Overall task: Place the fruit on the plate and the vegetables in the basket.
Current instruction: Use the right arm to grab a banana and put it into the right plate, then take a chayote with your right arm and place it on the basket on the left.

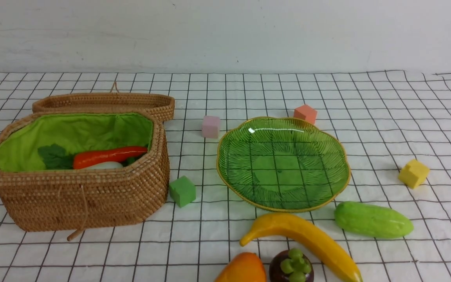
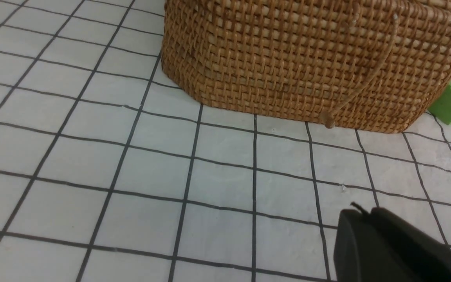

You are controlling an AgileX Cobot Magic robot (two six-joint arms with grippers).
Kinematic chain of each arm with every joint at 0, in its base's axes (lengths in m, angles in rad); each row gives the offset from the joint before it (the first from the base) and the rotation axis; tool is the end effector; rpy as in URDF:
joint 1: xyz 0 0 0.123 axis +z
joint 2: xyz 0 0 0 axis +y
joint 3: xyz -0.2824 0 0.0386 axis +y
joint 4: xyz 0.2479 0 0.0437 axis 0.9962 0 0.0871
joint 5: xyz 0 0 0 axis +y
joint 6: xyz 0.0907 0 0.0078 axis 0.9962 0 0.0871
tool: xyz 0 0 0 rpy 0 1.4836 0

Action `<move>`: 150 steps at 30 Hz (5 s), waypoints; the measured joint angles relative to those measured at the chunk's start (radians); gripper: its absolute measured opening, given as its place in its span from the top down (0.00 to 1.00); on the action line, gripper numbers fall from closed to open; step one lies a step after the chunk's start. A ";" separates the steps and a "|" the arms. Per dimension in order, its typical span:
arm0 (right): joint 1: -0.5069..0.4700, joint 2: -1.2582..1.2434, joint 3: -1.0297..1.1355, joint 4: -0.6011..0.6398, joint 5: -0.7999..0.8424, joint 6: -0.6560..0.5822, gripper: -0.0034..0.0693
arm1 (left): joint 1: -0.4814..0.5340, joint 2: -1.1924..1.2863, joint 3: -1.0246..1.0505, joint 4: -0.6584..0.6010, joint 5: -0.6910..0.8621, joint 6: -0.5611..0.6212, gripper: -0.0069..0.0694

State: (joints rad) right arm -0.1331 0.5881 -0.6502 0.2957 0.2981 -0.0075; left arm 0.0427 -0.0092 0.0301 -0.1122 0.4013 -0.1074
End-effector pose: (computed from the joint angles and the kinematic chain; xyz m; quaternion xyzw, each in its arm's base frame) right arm 0.1210 -0.0083 0.3583 0.1253 0.7430 0.0790 0.6526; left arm 0.0521 -0.0018 0.1677 -0.0903 0.8093 -0.0664 0.5766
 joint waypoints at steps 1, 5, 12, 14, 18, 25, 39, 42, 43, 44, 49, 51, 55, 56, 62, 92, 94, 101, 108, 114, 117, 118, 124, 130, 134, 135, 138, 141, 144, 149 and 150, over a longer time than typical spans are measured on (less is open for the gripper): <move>0.001 0.040 -0.003 0.007 0.013 0.000 0.62 | 0.000 0.000 0.000 0.000 0.000 0.000 0.88; 0.037 0.159 -0.005 0.037 0.035 -0.004 0.62 | 0.000 0.000 0.000 0.000 0.000 0.000 0.88; 0.188 0.283 -0.008 0.034 0.112 -0.149 0.62 | 0.000 0.000 0.000 0.000 0.000 0.000 0.88; 0.235 0.325 -0.012 0.034 0.153 -0.189 0.62 | 0.000 0.000 0.000 0.000 0.000 0.000 0.88; 0.375 0.487 -0.048 0.043 0.272 -0.238 0.58 | 0.000 0.000 0.000 0.000 0.000 0.000 0.88; 0.488 0.791 -0.212 0.027 0.377 -0.265 0.33 | 0.000 0.000 0.000 0.000 0.000 0.000 0.88; 0.604 1.080 -0.294 -0.267 0.374 -0.024 0.18 | 0.000 0.000 0.000 0.000 0.000 0.000 0.88; 0.605 1.091 -0.295 -0.260 0.360 -0.016 0.24 | 0.000 0.000 0.000 0.000 0.000 0.000 0.88; 0.605 1.101 -0.295 -0.252 0.354 -0.018 0.27 | 0.000 0.000 0.000 0.000 0.000 0.000 0.88; 0.605 1.105 -0.295 -0.248 0.352 -0.021 0.28 | 0.000 0.000 0.000 0.000 0.000 0.000 0.88; 0.605 1.161 -0.302 -0.195 0.354 -0.095 0.52 | 0.000 0.000 0.000 0.000 0.000 0.000 0.88; 0.605 1.158 -0.303 -0.170 0.371 -0.126 0.52 | 0.000 0.000 0.000 0.000 0.000 0.000 0.88; 0.607 1.091 -0.303 -0.148 0.429 -0.147 0.51 | 0.000 0.000 0.000 0.000 0.000 -0.001 0.88; 0.607 1.056 -0.303 -0.138 0.445 -0.165 0.51 | 0.000 0.000 0.000 0.000 0.000 -0.001 0.88; 0.604 0.892 -0.331 -0.047 0.491 -0.275 0.51 | 0.000 0.000 0.000 0.000 0.000 -0.001 0.88; 0.398 1.379 -0.961 -0.234 0.607 -0.109 0.03 | 0.000 0.000 0.000 0.000 0.000 -0.001 0.88; 0.394 1.317 -0.952 -0.286 0.665 -0.147 0.03 | 0.000 0.000 0.000 0.000 0.000 -0.001 0.88; 0.343 1.080 -0.721 -0.317 0.659 -0.481 0.14 | 0.000 0.000 0.000 0.000 0.000 -0.002 0.88; 0.319 1.069 -0.482 -0.257 0.505 -0.735 0.18 | 0.000 0.000 0.000 0.000 0.000 -0.002 0.88; 0.319 1.156 -0.444 -0.111 0.420 -0.878 0.19 | 0.000 0.000 0.000 0.000 0.000 -0.002 0.88; 0.319 1.213 -0.445 -0.053 0.408 -0.911 0.19 | 0.000 0.000 0.000 0.000 0.000 -0.002 0.88; 0.319 1.235 -0.444 -0.044 0.413 -0.923 0.19 | 0.000 0.000 0.000 0.000 0.000 -0.002 0.88; 0.319 1.265 -0.465 -0.041 0.466 -0.953 0.35 | 0.000 0.000 0.000 0.000 0.000 -0.002 0.88; 0.313 1.217 -0.637 -0.066 0.753 -0.949 0.34 | 0.000 0.000 0.000 0.000 -0.001 -0.002 0.88; 0.310 1.149 -0.828 0.003 0.877 -0.935 0.34 | 0.000 0.000 0.000 0.000 -0.001 -0.002 0.88; 0.311 1.137 -0.875 0.048 0.891 -0.930 0.34 | 0.000 0.000 0.000 0.000 -0.001 -0.002 0.88; 0.358 1.133 -1.046 0.338 0.854 -0.941 0.34 | 0.000 0.000 0.000 0.000 -0.002 -0.002 0.88; 0.451 1.170 -1.128 0.631 0.724 -1.061 0.34 | 0.000 0.000 0.000 0.000 -0.002 -0.002 0.88; 0.581 1.246 -1.176 0.891 0.544 -1.257 0.34 | 0.000 0.000 0.000 0.000 -0.002 -0.002 0.88; 0.758 1.451 -1.276 1.103 0.335 -1.477 0.34 | 0.000 0.000 0.000 0.000 -0.002 -0.002 0.88; 0.785 1.501 -1.307 1.107 0.313 -1.477 0.34 | 0.000 0.000 0.000 0.000 -0.002 -0.002 0.88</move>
State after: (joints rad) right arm 0.6515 2.0891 -1.9574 1.4026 0.6114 -1.4847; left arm 0.0427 -0.0092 0.0301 -0.1122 0.3992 -0.1096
